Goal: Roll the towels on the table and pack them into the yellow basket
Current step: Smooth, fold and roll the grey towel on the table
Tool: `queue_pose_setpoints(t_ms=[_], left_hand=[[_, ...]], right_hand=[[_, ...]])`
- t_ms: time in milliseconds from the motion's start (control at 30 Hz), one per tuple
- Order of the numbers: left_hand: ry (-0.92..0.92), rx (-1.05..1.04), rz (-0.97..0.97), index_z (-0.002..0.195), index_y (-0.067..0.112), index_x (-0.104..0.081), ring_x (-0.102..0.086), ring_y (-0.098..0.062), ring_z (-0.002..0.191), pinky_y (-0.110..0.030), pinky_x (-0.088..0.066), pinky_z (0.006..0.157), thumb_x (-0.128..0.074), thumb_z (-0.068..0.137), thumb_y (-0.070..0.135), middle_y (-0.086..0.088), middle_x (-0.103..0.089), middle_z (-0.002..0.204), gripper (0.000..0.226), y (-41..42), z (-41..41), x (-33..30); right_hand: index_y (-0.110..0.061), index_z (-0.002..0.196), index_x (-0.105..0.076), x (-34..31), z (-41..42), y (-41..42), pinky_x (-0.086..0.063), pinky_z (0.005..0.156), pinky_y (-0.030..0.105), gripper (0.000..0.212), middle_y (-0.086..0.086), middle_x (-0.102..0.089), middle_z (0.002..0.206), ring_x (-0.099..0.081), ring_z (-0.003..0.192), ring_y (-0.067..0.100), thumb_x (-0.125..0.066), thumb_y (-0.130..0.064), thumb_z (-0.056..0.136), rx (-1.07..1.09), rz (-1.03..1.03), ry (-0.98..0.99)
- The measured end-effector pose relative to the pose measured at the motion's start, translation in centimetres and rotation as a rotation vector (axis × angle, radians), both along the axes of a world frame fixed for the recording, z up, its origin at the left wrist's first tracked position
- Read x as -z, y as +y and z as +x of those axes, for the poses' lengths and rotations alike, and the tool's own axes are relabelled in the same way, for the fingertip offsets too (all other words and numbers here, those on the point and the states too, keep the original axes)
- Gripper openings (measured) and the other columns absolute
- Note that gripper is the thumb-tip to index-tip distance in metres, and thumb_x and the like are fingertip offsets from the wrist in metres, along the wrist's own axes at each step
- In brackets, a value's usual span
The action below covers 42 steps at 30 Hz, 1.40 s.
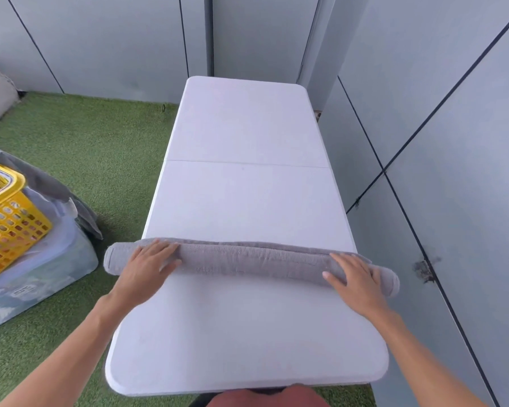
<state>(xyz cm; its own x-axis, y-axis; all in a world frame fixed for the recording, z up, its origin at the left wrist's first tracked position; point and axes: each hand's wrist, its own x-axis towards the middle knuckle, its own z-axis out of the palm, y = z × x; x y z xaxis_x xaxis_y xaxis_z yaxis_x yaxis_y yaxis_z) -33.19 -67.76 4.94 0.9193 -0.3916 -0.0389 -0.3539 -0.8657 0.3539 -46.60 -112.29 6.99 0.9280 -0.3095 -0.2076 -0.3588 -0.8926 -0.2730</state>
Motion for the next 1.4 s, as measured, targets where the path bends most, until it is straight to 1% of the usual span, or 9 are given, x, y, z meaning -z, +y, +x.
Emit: queue_pose_setpoints(t_ms=[100,233,433,600,733,800,933,1100,1400], left_hand=[[-0.024,0.100,0.147,0.146,0.017,-0.038,-0.038,-0.030,0.137,-0.051,-0.026,0.114,-0.076,0.078,0.036,-0.001,-0.045,0.144,0.080,0.3,-1.1,1.3],[-0.049,0.017,0.160,0.126,0.014,-0.058,-0.059,-0.030,0.112,-0.043,-0.040,0.101,-0.081,0.070,0.012,-0.003,-0.064,0.116,0.061,-0.5,-1.1,0.9],[0.535,0.094,0.192,0.133,0.021,-0.053,-0.051,-0.017,0.121,-0.025,-0.037,0.098,-0.072,0.082,0.025,0.002,-0.058,0.130,0.055,0.5,1.0,-2.3],[0.122,-0.089,-0.088,0.133,0.029,-0.054,-0.048,-0.024,0.128,-0.047,-0.028,0.110,-0.050,0.095,0.046,0.001,-0.055,0.136,0.042,1.7,-0.5,-0.1],[0.080,0.040,0.094,0.145,0.039,-0.034,-0.039,-0.024,0.137,-0.047,-0.024,0.113,-0.063,0.083,0.056,0.002,-0.047,0.143,0.070,3.3,-1.7,1.1],[0.042,0.038,0.098,0.143,0.036,-0.038,-0.055,-0.027,0.118,-0.044,-0.038,0.102,-0.069,0.082,0.046,-0.001,-0.059,0.126,0.069,3.3,-1.8,1.2],[0.030,-0.161,0.125,0.134,0.028,-0.051,-0.064,-0.036,0.088,-0.041,-0.047,0.073,-0.064,0.088,0.038,-0.007,-0.065,0.096,0.050,-0.1,-2.3,-0.5],[0.191,-0.408,0.111,0.093,0.018,-0.054,-0.061,-0.036,0.087,-0.035,-0.039,0.064,-0.057,0.083,0.061,-0.010,-0.066,0.092,0.044,-5.4,-5.1,-2.3],[0.584,-0.276,-0.135,0.084,0.010,-0.053,-0.063,-0.037,0.092,-0.038,-0.049,0.081,-0.048,0.093,0.052,-0.018,-0.067,0.099,0.044,-15.5,-9.3,-2.1]], right_hand=[[-0.038,0.147,-0.022,0.8,-0.6,0.6,0.005,0.113,0.054,0.072,-0.014,-0.022,0.153,-0.006,0.146,0.013,-0.052,-0.061,0.086,-0.086,-0.115,0.127],[-0.034,0.136,-0.041,0.9,-0.2,0.3,-0.014,0.113,0.053,0.053,-0.013,-0.048,0.130,-0.034,0.133,0.013,-0.061,-0.043,0.087,-0.107,-0.158,0.128],[-0.036,0.098,-0.063,-1.7,0.5,-2.0,-0.047,0.082,0.028,0.031,-0.014,-0.065,0.100,-0.061,0.095,0.012,-0.076,-0.043,0.071,-0.071,0.355,0.440],[-0.038,0.129,-0.049,0.7,-1.2,-1.1,-0.025,0.111,0.046,0.047,-0.014,-0.050,0.135,-0.033,0.137,0.015,-0.048,-0.060,0.087,0.077,0.040,-0.041],[-0.043,0.144,-0.026,0.0,-2.7,-1.2,0.002,0.117,0.042,0.068,-0.026,-0.024,0.142,-0.002,0.147,0.009,-0.049,-0.067,0.084,0.037,0.082,0.111],[-0.044,0.146,-0.019,0.0,-3.2,-1.9,-0.006,0.116,0.041,0.074,-0.027,-0.022,0.143,-0.012,0.145,0.010,-0.053,-0.064,0.083,-0.045,-0.008,0.201],[-0.025,0.128,-0.043,0.0,-2.1,-0.1,-0.039,0.089,0.041,0.042,-0.001,-0.060,0.120,-0.054,0.114,0.025,-0.045,-0.049,0.093,0.102,-0.201,0.100],[-0.011,0.106,-0.048,0.8,-0.7,7.0,-0.048,0.078,0.042,0.037,0.015,-0.065,0.103,-0.061,0.096,0.034,-0.046,-0.045,0.094,0.342,-0.005,0.028],[-0.008,0.111,-0.053,0.2,1.3,14.0,-0.047,0.079,0.034,0.037,0.015,-0.066,0.107,-0.063,0.100,0.031,-0.052,-0.041,0.094,0.196,0.453,0.090]])
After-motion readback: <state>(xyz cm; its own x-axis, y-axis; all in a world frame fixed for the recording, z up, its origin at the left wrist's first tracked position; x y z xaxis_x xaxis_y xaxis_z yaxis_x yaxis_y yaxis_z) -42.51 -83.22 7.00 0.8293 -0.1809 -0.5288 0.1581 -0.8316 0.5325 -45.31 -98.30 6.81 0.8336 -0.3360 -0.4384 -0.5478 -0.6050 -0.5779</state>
